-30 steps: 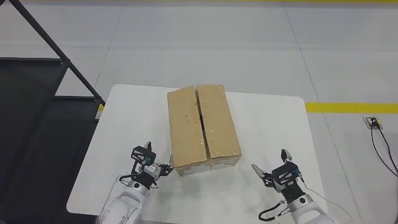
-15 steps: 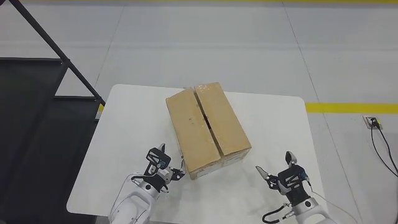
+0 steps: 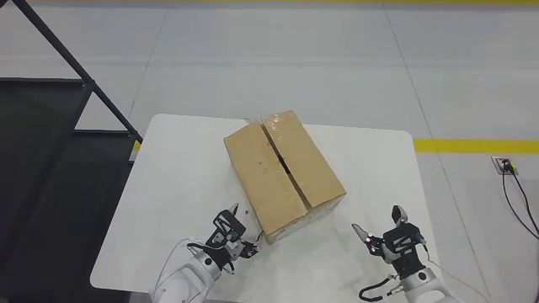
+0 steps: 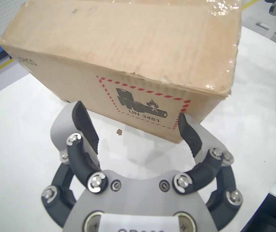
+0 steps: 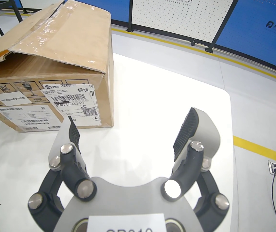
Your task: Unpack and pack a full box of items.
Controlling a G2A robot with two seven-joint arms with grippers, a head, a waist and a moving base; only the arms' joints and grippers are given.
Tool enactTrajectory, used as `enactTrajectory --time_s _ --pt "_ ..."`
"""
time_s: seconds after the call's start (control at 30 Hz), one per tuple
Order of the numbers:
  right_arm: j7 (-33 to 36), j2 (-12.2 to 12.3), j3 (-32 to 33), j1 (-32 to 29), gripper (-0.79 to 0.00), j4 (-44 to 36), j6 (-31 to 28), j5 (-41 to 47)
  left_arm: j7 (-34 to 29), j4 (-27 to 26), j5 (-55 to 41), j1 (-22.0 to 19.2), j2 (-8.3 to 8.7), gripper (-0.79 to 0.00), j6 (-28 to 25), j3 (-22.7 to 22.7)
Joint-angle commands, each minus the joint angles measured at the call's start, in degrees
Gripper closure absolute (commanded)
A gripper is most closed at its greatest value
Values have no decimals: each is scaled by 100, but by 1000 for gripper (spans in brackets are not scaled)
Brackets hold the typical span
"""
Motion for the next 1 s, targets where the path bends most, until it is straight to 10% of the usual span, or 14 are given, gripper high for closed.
enactTrajectory --time_s 0.0,0.97 --pt "7 -1 11 5 -785 10 -9 16 37 -7 -45 6 -5 -785 47 -7" --pt "-283 -12 376 -375 -785 16 51 238 -112 453 -345 -813 -307 -785 517 922"
